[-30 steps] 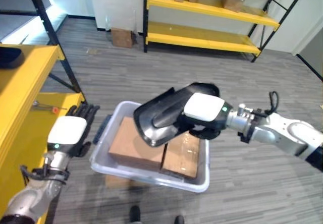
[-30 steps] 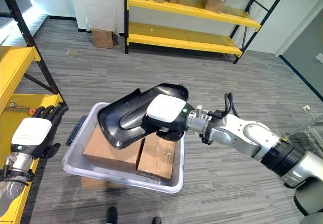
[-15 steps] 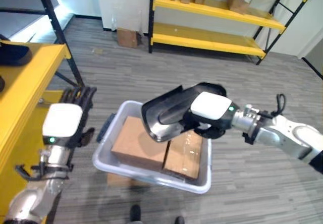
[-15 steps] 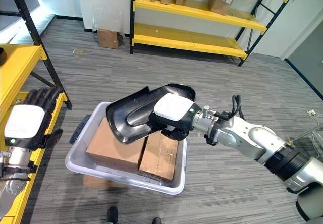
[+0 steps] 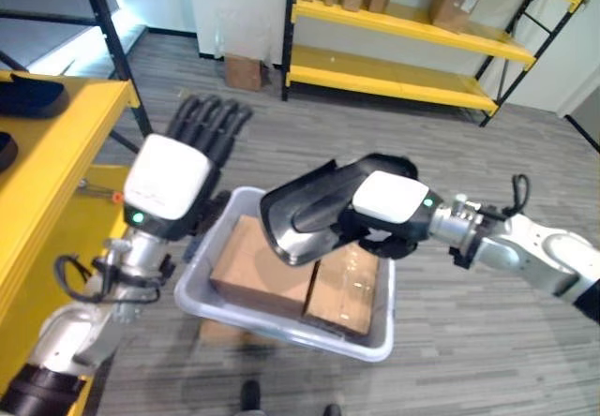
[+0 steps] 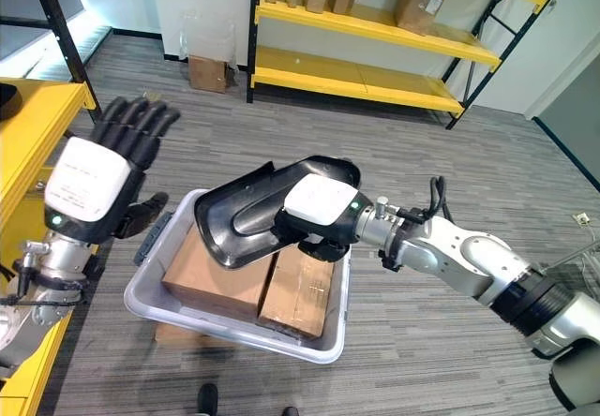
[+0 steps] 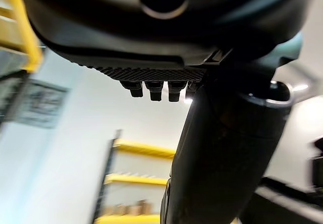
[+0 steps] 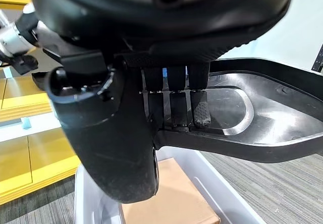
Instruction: Move parts from the plastic box to the shelf.
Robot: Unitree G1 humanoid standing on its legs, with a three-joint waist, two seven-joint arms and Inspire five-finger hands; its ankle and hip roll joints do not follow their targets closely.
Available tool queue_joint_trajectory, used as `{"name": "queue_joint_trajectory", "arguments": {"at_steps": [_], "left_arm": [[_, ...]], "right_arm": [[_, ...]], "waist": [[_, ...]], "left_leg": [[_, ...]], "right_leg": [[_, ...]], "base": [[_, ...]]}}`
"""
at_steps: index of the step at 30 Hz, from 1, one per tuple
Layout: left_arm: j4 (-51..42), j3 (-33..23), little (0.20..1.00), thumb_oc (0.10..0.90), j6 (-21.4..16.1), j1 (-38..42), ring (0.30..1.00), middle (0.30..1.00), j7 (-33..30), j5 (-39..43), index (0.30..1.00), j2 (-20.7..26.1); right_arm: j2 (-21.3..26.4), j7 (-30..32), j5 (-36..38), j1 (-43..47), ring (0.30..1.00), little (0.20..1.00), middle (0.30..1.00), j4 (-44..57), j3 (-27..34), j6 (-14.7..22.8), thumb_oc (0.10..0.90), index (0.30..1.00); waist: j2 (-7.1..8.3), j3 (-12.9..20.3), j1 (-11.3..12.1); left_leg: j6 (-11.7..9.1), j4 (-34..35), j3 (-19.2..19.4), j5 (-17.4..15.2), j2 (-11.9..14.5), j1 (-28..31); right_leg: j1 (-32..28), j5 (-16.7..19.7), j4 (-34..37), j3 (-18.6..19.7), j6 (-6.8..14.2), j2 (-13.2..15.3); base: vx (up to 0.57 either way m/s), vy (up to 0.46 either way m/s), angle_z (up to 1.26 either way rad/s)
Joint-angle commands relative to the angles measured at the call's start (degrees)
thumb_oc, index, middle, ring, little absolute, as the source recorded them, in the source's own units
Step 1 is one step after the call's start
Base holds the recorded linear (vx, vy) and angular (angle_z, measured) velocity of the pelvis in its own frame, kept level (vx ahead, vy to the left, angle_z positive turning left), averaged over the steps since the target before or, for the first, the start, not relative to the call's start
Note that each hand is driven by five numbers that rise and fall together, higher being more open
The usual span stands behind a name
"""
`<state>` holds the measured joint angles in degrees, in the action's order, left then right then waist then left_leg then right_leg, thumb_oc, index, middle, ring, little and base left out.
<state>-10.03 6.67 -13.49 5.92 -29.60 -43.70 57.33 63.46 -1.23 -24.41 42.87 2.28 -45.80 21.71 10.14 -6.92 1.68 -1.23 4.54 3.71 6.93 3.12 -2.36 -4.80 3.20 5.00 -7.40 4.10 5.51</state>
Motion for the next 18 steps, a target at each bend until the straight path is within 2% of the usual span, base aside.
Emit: {"name": "queue_joint_trajectory", "arguments": {"at_steps": [1, 6, 9, 18], "left_arm": [[-0.74, 3.56, 1.000, 0.900, -1.88, 6.80, 1.000, 1.000, -2.86, -2.41, 1.000, 4.83], [0.11, 8.05, 1.000, 0.900, -3.08, 8.46, 1.000, 1.000, -1.26, -3.92, 1.000, 8.32], [1.14, 12.60, 1.000, 0.900, -4.01, 10.32, 1.000, 1.000, 0.35, -5.49, 1.000, 11.25], [2.68, 16.36, 1.000, 0.900, -4.95, 11.85, 1.000, 1.000, 2.49, -5.26, 1.000, 11.98]], "right_arm": [[0.17, 5.87, 5.37, 7.46, 0.300, 0.300, 0.300, -0.56, -1.09, -0.55, 0.400, 0.300], [-0.28, 6.20, 5.32, 8.81, 0.300, 0.300, 0.300, -0.92, -2.34, -0.38, 0.400, 0.300], [-0.58, 6.83, 5.23, 9.93, 0.300, 0.300, 0.300, -1.72, -3.18, -0.29, 0.400, 0.300], [-0.83, 7.06, 5.69, 10.07, 0.300, 0.300, 0.300, -2.05, -2.81, -0.33, 0.400, 0.300]], "waist": [[-1.09, 7.31, -0.34], [-1.18, 7.24, -0.66], [-1.34, 7.22, -0.82], [-1.41, 7.18, -0.93]], "left_leg": [[-1.77, 0.46, 0.02, -5.09, 3.59, 3.96], [-1.80, 0.46, 0.18, -5.10, 3.63, 4.17], [-1.76, 0.46, 0.43, -5.10, 3.68, 4.38], [-1.71, 0.46, 0.64, -5.14, 3.64, 4.60]], "right_leg": [[0.41, -2.88, -2.62, 0.68, 3.78, 2.09], [0.40, -2.78, -2.64, 0.92, 3.82, 2.02], [0.52, -2.71, -2.68, 1.30, 3.86, 1.96], [0.59, -2.57, -2.62, 1.55, 3.92, 1.90]], "base": [[0.00, 0.000, 0.00], [0.00, 0.000, 0.00], [0.00, 0.000, 0.00], [0.00, 0.002, -0.01]]}}
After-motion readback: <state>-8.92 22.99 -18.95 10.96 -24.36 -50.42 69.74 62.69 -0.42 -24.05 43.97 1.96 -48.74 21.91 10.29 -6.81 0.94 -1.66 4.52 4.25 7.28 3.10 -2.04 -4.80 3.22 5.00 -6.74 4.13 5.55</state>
